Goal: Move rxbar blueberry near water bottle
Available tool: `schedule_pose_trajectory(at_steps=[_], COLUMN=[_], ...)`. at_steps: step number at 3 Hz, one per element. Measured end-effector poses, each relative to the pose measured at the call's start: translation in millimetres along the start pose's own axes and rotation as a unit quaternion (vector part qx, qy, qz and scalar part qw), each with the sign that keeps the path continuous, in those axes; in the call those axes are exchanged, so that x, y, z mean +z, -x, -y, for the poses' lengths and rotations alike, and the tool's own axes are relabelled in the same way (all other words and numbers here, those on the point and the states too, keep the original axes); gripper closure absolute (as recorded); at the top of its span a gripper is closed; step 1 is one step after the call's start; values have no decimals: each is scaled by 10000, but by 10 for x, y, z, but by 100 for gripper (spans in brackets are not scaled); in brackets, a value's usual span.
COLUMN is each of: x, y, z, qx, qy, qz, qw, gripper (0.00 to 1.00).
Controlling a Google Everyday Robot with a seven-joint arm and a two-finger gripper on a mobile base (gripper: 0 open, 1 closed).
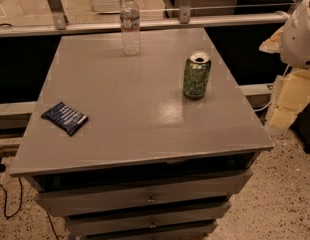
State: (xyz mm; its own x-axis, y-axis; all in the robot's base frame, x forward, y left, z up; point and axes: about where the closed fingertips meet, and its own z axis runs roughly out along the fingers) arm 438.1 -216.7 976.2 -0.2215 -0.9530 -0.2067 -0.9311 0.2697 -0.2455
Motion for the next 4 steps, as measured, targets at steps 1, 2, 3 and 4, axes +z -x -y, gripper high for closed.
schedule_pose_trajectory(at_steps=[1,2,3,4], x=[0,227,629,971], y=[0,348,922,1535], z=[0,-29,-111,-190], qx=[0,-71,-195,-242], qy=[-1,100,423,629], qz=[0,327,811,1280], qw=[10000,9994,9956,9895], gripper=[0,0,0,0])
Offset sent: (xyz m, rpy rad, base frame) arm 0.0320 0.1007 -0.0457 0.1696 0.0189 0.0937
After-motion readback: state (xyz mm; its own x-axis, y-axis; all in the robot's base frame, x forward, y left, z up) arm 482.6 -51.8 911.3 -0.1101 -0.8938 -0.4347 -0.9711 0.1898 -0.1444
